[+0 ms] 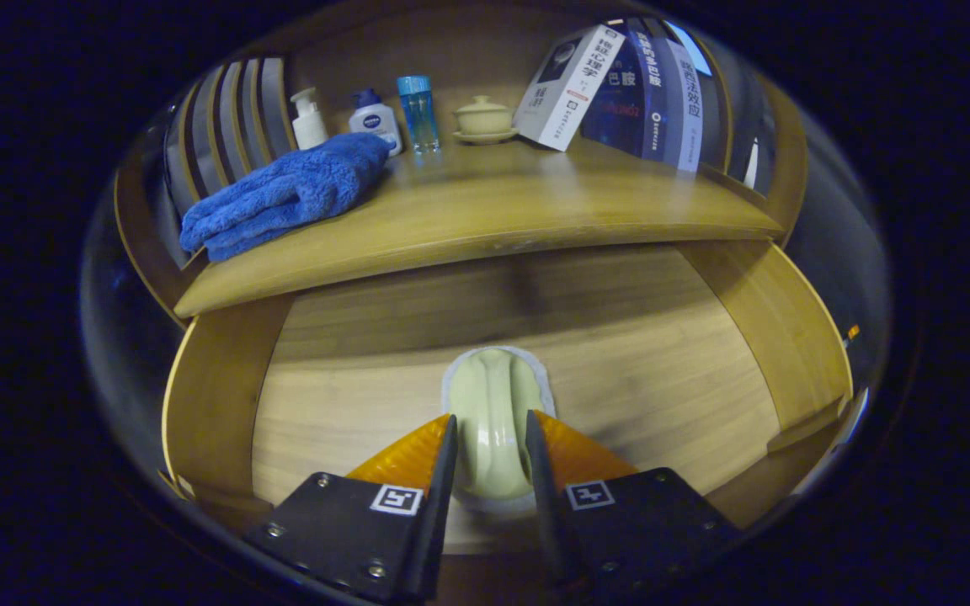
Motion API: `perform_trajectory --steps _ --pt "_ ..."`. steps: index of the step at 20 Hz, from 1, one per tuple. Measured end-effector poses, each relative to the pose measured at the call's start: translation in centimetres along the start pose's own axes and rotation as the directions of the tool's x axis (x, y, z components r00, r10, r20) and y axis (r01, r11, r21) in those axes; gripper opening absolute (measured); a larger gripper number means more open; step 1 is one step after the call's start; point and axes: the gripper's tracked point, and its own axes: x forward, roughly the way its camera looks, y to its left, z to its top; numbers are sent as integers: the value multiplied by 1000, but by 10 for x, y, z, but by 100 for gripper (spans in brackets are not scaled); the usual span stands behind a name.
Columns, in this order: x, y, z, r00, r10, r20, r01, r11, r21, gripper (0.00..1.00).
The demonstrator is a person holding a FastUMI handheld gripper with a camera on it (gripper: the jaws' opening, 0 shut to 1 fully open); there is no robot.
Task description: Pull open the drawer, take out the items inside it, and place them on the countertop above the cabinet.
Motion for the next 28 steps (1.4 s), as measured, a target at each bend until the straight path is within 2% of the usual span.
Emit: perform_trajectory --steps 2,4,7,8,18,28 --pt "-3 -7 2 1000 -22 -1 22 1000 -1 47" --pt "1 -5 1 1000 -17 -7 17 1000 -5 29" --pt "0 2 4 1000 14 12 -14 1000 -5 29" --pt "0 5 4 1000 27 10 -27 1000 -1 13" --pt "-25 0 7 998 -15 65 19 998 -60 13" --pt "-98 -7 64 967 -61 248 78 995 -61 13"
